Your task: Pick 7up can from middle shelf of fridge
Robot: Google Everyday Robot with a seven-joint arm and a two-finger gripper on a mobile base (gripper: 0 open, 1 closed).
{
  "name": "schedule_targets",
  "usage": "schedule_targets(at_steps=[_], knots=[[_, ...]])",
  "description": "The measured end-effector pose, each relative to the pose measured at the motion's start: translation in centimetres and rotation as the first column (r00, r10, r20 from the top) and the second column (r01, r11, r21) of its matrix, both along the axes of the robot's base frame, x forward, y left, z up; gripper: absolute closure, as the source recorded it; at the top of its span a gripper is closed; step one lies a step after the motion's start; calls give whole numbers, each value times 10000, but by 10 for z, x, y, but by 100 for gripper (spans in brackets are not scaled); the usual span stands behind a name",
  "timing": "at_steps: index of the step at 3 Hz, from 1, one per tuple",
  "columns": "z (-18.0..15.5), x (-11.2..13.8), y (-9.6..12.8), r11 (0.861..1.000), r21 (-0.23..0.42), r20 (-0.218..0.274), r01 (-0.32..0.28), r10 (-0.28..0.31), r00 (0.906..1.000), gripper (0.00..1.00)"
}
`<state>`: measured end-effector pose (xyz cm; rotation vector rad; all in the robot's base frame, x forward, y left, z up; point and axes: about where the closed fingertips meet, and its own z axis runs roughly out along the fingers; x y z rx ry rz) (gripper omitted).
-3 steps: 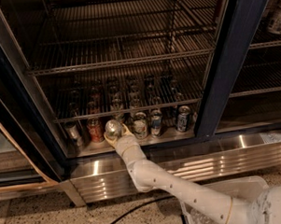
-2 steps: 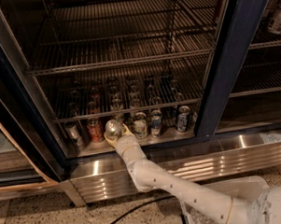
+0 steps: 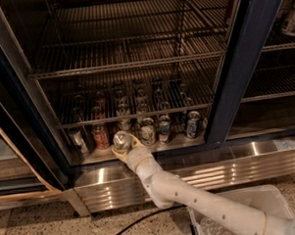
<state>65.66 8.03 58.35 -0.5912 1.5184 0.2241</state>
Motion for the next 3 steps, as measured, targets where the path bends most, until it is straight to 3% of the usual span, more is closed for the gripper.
schedule_targets(at_steps=[1, 2, 3], knots=[[17, -25, -22, 9969, 289, -770, -734, 755, 9942, 100], [29, -35, -50, 9899, 611, -1404, -1282, 1356, 9808, 100], [32, -32, -69, 9782, 517, -1682, -2010, 2069, 9638, 100]])
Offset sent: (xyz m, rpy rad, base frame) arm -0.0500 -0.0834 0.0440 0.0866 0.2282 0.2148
